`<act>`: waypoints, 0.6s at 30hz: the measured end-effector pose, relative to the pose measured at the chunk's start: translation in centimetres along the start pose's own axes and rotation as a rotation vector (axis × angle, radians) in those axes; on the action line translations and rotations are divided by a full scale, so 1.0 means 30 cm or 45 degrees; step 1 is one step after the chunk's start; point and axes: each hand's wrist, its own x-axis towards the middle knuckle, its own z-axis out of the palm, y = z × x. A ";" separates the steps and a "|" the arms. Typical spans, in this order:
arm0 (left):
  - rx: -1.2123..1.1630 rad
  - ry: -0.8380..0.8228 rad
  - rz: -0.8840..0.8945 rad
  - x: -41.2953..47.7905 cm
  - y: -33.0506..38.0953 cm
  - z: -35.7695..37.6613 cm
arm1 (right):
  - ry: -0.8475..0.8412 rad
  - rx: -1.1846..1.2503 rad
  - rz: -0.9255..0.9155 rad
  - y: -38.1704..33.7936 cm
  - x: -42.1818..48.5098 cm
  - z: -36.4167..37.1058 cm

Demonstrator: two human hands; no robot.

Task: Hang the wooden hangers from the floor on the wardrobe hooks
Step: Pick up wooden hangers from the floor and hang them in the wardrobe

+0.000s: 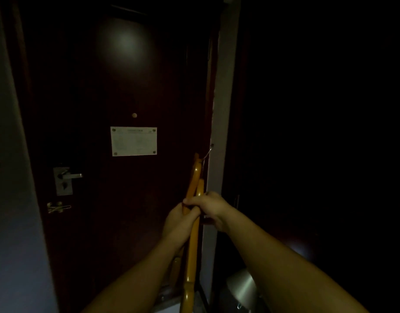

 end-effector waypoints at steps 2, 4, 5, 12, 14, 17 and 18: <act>0.000 -0.030 -0.052 -0.030 -0.002 -0.020 | 0.085 0.009 0.029 0.004 -0.043 0.006; -0.013 -0.037 -0.100 -0.058 -0.007 -0.034 | 0.232 -0.012 0.088 0.021 -0.097 0.006; -0.021 -0.021 -0.109 -0.069 -0.008 -0.035 | 0.298 -0.015 0.122 0.029 -0.131 0.000; -0.070 -0.139 0.036 -0.208 0.082 0.062 | 0.489 -0.106 0.192 0.039 -0.412 -0.103; -0.141 -0.152 0.061 -0.268 0.107 0.116 | 0.541 -0.162 0.198 0.042 -0.491 -0.148; -0.220 -0.186 0.073 -0.343 0.143 0.211 | 0.672 -0.250 0.190 0.054 -0.608 -0.232; -0.234 -0.196 0.061 -0.361 0.156 0.247 | 0.712 -0.277 0.188 0.057 -0.648 -0.261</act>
